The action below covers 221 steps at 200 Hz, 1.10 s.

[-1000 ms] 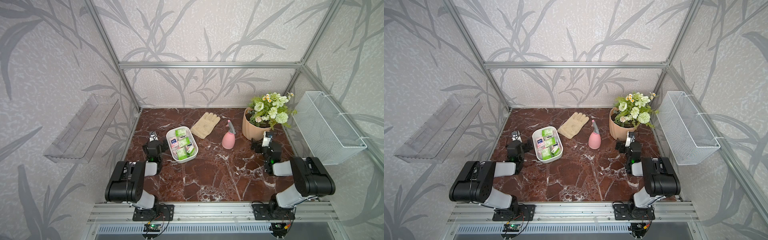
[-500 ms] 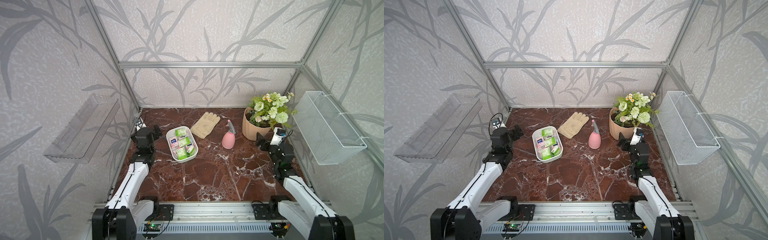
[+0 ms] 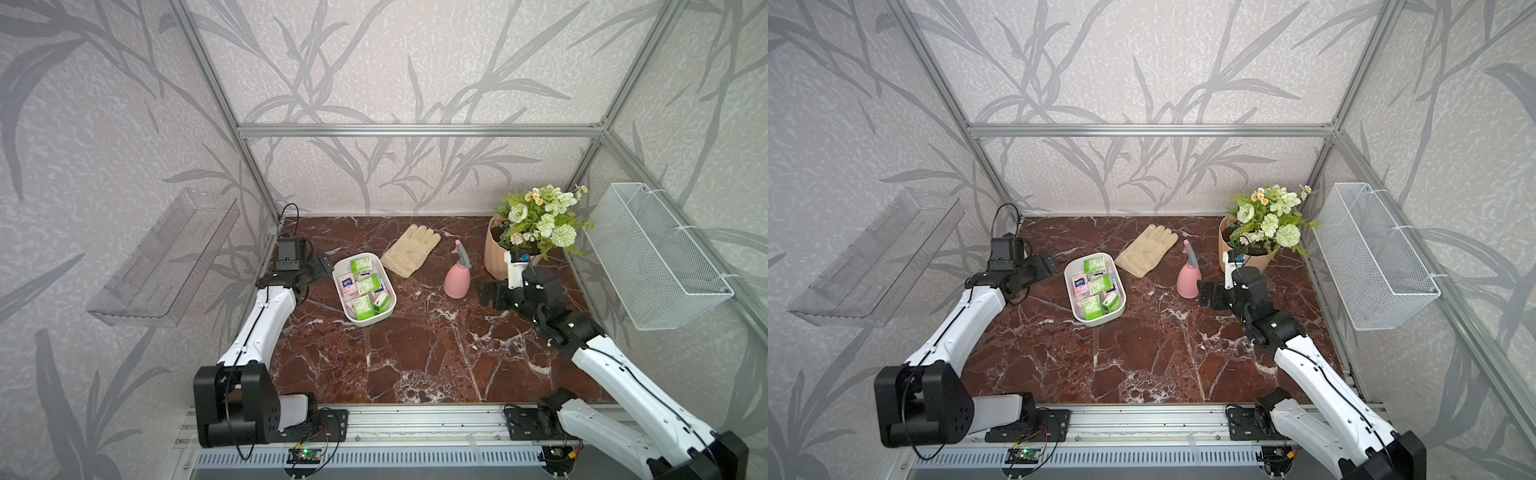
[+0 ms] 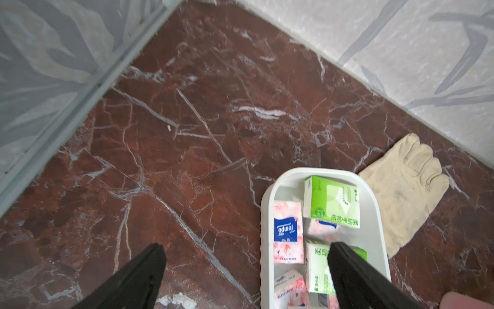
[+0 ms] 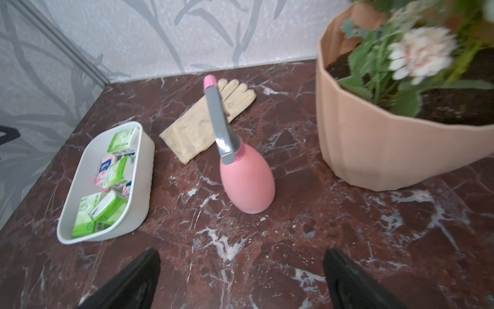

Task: Take the pocket tissues out of the storage box
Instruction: Move the storage box to the center of the board.

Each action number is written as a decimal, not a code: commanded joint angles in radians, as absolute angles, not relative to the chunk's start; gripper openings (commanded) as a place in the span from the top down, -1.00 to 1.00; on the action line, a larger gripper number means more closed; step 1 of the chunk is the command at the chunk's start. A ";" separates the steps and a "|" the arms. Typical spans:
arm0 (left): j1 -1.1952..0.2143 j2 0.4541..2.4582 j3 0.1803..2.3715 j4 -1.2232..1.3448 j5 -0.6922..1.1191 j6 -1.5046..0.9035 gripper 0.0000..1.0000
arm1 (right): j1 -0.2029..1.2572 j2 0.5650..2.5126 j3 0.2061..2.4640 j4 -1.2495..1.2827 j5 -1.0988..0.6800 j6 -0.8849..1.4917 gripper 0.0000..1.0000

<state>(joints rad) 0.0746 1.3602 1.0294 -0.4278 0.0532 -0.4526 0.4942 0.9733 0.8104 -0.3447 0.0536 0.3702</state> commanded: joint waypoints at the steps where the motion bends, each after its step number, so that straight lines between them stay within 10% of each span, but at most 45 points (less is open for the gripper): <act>1: 0.095 1.430 1.086 -0.537 0.192 -0.434 -0.92 | 0.595 1.050 0.896 -0.460 0.108 0.392 -0.98; 139: 0.080 1.697 1.082 -0.414 0.492 -0.483 0.45 | 0.825 1.338 1.045 -0.419 0.179 0.395 -0.98; 221: -0.074 1.758 1.124 -0.370 0.479 -0.541 0.64 | 0.826 1.376 1.045 -0.413 0.185 0.388 -0.98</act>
<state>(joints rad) -0.0174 1.7256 1.0950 -0.3988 0.4698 -0.5076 0.8211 1.3575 1.0145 -0.4229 0.1673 0.3916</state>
